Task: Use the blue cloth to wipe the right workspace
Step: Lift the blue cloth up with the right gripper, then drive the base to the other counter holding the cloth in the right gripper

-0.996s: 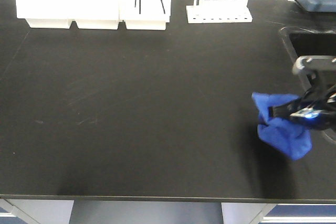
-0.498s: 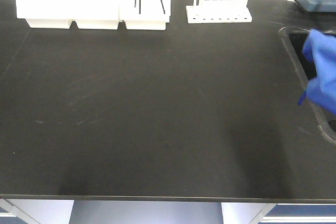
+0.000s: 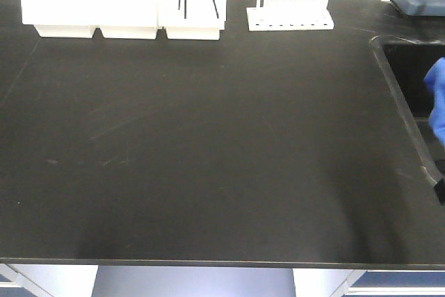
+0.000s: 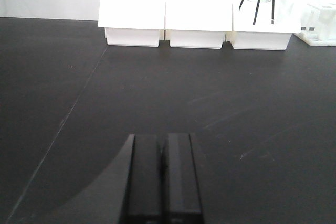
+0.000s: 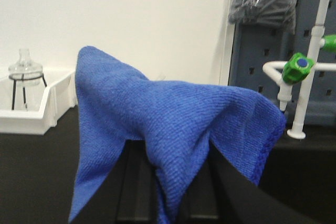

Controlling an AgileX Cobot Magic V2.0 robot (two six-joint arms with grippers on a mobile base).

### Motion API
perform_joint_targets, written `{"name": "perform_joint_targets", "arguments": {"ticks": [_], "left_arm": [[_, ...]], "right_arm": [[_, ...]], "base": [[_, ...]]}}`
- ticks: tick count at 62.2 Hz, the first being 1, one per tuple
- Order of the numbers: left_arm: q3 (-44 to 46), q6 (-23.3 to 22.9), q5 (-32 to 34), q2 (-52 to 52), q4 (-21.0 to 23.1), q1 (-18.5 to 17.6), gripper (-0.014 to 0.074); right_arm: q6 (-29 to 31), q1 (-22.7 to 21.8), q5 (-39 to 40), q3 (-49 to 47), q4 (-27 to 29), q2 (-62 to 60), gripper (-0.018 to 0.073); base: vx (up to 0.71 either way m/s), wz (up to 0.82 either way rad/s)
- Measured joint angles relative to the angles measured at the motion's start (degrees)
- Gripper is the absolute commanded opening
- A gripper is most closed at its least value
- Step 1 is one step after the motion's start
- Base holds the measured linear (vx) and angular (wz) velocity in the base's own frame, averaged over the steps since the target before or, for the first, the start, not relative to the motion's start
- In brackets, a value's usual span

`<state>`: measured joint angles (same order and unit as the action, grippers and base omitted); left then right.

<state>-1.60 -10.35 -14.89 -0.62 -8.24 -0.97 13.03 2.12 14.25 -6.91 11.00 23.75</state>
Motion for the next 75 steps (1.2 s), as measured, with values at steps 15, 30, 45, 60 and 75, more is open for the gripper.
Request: {"name": "perform_joint_targets", "arguments": {"ticks": [15, 30, 45, 60, 75], "left_arm": [[0.0, 0.0, 0.0, 0.0, 0.0, 0.0, -0.0006], [0.0, 0.0, 0.0, 0.0, 0.0, 0.0, -0.0006], [0.0, 0.0, 0.0, 0.0, 0.0, 0.0, -0.0006], [0.0, 0.0, 0.0, 0.0, 0.0, 0.0, -0.0006], [0.0, 0.0, 0.0, 0.0, 0.0, 0.0, -0.0006]], "right_arm": [[0.0, 0.0, 0.43, 0.0, 0.17, 0.0, 0.0], [0.0, 0.0, 0.5, 0.0, 0.16, 0.0, 0.0], [0.04, 0.0, 0.55, 0.0, 0.16, 0.0, 0.0], [0.04, 0.0, 0.55, 0.0, 0.16, 0.0, 0.0], [0.04, 0.0, 0.55, 0.0, 0.16, 0.0, 0.0]], "base": [[0.0, 0.0], [0.0, 0.0], [0.0, 0.0], [-0.01, 0.0], [-0.1, 0.01]]}}
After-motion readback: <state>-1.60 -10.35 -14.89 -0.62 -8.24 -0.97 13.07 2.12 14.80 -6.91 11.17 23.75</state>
